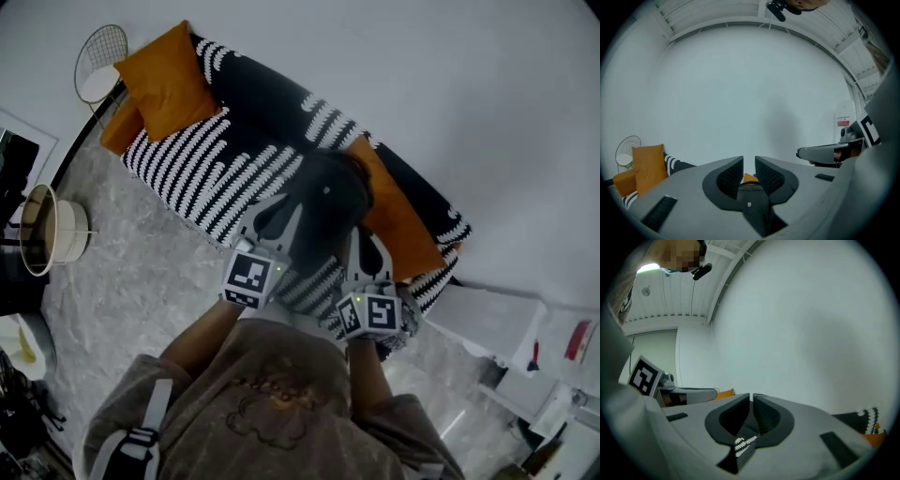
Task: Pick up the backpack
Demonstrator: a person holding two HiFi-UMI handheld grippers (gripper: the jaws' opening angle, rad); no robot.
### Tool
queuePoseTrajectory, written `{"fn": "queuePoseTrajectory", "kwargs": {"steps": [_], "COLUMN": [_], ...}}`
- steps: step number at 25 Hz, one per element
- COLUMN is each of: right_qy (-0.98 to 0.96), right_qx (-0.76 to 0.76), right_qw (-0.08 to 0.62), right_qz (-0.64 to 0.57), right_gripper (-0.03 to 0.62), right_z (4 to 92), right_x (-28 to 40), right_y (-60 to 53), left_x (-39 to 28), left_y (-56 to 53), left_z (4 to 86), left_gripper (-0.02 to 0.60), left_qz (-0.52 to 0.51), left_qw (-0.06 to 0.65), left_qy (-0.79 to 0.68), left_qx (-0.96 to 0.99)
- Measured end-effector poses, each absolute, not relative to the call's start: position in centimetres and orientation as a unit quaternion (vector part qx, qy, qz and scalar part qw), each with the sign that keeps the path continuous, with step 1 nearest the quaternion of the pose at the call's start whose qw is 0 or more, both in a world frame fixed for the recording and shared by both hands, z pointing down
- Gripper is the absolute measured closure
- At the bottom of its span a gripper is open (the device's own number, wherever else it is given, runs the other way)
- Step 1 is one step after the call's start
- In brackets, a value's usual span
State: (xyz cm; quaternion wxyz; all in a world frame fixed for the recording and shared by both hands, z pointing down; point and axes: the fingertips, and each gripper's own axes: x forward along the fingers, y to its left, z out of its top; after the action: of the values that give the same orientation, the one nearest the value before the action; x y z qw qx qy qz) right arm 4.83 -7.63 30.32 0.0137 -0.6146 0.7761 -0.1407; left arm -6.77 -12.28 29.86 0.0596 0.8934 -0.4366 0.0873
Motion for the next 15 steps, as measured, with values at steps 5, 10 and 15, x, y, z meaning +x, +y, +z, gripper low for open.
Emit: {"fn": "queuePoseTrajectory", "kwargs": {"steps": [5, 10, 15], "right_qy": [0.767, 0.750, 0.731], "right_qx": [-0.619, -0.629, -0.638], "right_qw": [0.006, -0.015, -0.040], "right_qz": [-0.172, -0.204, -0.239], "right_gripper": [0.293, 0.269, 0.269], "right_z": [32.7, 36.9, 43.2], "right_x": [5.6, 7.1, 8.1], "right_y": [-9.7, -11.3, -12.4], "left_x": [-5.4, -4.4, -4.0], "left_y": [-14.2, -16.2, -18.3], "left_z": [31.9, 35.5, 40.7], "left_gripper": [0.220, 0.196, 0.196], "left_qz": [0.093, 0.123, 0.154], "left_qw": [0.094, 0.108, 0.127], "left_qy": [-0.427, -0.413, -0.410], "left_qx": [0.895, 0.896, 0.890]}}
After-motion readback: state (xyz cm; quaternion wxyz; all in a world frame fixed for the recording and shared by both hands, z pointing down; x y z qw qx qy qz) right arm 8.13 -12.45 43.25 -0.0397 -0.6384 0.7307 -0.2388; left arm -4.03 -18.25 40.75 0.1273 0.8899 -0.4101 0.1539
